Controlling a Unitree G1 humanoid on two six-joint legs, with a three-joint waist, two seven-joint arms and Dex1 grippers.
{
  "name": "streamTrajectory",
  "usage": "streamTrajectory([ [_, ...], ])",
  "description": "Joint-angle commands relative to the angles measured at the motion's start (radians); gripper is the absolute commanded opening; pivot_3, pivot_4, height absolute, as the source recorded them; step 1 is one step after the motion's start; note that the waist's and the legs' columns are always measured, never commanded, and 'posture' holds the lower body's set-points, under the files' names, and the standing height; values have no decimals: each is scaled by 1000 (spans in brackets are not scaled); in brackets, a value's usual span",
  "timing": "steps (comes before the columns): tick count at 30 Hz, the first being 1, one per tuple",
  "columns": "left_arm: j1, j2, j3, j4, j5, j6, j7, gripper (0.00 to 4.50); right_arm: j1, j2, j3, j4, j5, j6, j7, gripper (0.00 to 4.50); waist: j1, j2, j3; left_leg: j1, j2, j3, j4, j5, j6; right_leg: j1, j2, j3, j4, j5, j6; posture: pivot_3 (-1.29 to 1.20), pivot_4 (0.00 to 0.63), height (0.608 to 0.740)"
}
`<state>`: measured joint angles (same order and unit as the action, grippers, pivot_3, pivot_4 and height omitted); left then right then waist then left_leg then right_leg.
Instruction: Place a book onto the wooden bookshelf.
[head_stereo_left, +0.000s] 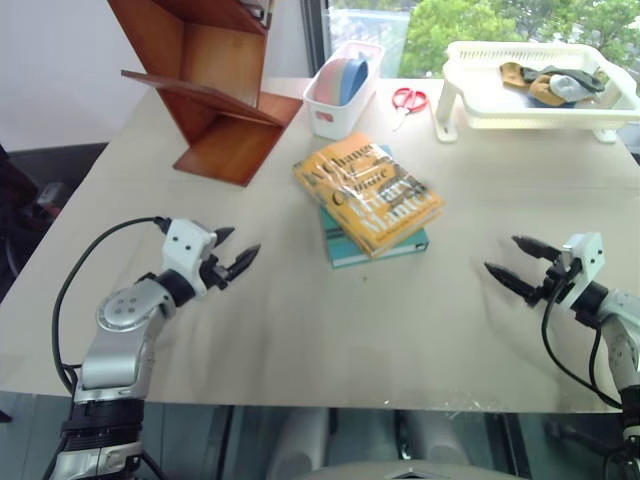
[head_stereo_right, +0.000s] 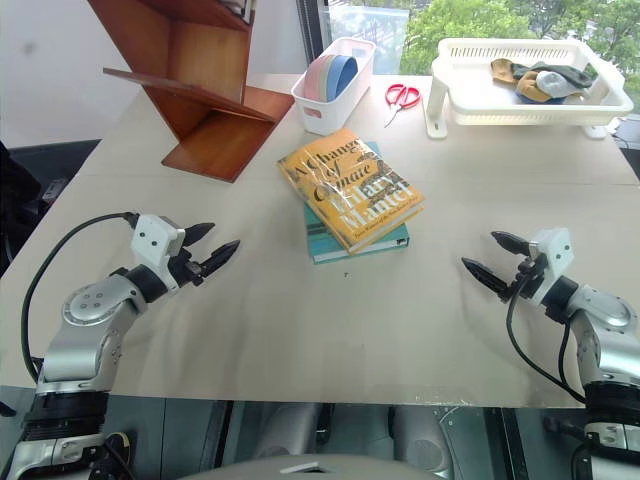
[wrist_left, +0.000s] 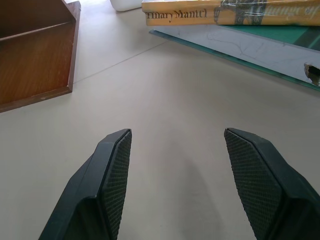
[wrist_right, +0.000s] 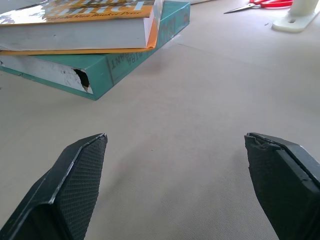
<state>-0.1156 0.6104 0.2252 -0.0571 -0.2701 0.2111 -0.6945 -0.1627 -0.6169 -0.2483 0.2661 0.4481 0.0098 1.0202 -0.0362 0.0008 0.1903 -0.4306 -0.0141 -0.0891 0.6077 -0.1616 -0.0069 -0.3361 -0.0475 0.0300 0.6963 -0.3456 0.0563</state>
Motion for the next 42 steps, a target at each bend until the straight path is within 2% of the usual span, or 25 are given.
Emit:
streamTrajectory([
  [1, 0, 9, 10, -34, -10, -8, -1, 3118, -8, -1, -23, -4, 11, -22, 8, 4500, 0, 0, 0, 0, 0, 0, 0, 0, 0, 0, 0, 0, 0, 0, 0, 0, 150, 740],
  [12, -3, 12, 18, -27, -10, -24, -4, 3118, -29, 47, 31, -24, 1, -16, 9, 4500, -1, 0, 0, 0, 0, 0, 0, 0, 0, 0, 0, 0, 0, 0, 0, 0, 150, 740],
  [15, -7, 22, 30, -35, -47, -35, -49, 3118, -44, 74, 70, -39, -10, -11, 3, 4500, -1, 0, 0, 0, 0, 0, 0, 0, 0, 0, 0, 0, 0, 0, 0, 0, 150, 740],
  [20, -13, 110, 86, -97, -204, 4, -223, 3118, -86, 125, 126, -42, -41, -4, -26, 4500, -4, 0, 0, 0, 1, 0, 0, 0, 0, -2, 1, 1, 1, 0, 0, 0, 150, 740],
  [25, -52, 258, 179, -144, -369, 130, -357, 3118, -134, 166, 159, -15, -57, -5, -38, 4500, -3, -1, 0, -1, 1, 0, -1, 0, 0, -2, 1, 1, 0, 0, 0, 0, 150, 740],
  [30, -87, 393, 250, -131, -424, 196, -441, 3118, -195, 213, 182, 48, -94, -29, -69, 4500, -6, -1, 1, 0, 1, 1, -1, 0, 0, -2, 1, 1, 1, 0, 0, 0, 150, 740],
  [34, -109, 429, 279, -121, -453, 220, -464, 3118, -234, 232, 183, 117, -130, -69, -95, 4500, -6, -1, 1, 0, 1, 2, -2, 0, 0, -4, 1, 2, 1, 0, 0, 0, 150, 740],
  [42, -119, 430, 272, -122, -444, 217, -476, 3118, -278, 287, 184, 197, -182, -130, -182, 4500, -9, -1, 0, 0, 3, 3, -3, 0, 0, -4, 2, 4, 1, 0, 0, 0, 150, 740],
])
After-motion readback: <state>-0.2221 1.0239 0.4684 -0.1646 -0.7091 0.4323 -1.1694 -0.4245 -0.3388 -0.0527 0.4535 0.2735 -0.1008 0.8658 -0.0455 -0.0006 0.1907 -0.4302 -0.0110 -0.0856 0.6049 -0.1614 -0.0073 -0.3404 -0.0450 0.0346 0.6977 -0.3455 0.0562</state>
